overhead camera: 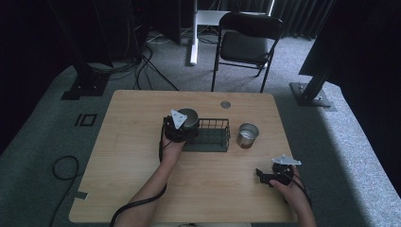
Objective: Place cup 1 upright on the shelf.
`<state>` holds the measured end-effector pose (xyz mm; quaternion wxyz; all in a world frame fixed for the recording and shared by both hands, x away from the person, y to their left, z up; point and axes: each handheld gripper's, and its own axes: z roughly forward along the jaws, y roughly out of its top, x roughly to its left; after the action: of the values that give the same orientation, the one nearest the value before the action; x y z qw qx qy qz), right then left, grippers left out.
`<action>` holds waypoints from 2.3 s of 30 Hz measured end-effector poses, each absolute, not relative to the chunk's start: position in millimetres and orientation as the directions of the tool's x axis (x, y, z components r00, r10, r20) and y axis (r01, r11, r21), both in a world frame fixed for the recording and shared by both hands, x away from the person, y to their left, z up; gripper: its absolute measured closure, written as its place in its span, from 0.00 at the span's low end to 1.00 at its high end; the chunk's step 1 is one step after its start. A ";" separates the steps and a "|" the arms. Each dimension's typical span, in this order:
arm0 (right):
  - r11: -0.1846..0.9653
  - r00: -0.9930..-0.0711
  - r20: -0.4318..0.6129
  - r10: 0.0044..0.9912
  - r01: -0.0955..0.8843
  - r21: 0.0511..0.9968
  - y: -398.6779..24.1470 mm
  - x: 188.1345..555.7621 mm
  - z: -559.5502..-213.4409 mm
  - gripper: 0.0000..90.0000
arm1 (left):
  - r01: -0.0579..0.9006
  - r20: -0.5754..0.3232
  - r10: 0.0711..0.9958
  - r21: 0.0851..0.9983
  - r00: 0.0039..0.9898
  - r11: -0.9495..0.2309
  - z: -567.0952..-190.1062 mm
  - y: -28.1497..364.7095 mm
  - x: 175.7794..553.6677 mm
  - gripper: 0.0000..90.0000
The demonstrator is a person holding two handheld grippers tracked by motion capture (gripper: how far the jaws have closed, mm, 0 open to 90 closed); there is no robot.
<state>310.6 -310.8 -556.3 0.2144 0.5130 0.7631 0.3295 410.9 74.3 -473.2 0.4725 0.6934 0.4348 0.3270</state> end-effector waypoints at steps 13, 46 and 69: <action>0.257 -0.382 0.011 0.924 0.642 0.723 -310.8 310.6 -556.3 0.12 | 0.296 0.047 0.909 0.937 0.415 -0.184 -476.9 70.1 412.9 0.15; 0.257 -0.382 0.010 0.924 0.641 0.723 -310.9 310.7 -556.4 0.12 | 0.326 0.051 0.875 0.916 0.481 -0.232 -459.8 90.1 396.8 0.00; 0.258 -0.382 0.009 0.924 0.641 0.723 -310.9 310.8 -556.4 0.12 | 0.320 0.048 0.832 0.910 0.552 -0.264 -454.6 116.9 372.8 0.00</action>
<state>310.8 -310.9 -556.4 0.2151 0.5124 0.7635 0.3292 372.8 116.9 -454.6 0.4679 0.7465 0.3858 0.2737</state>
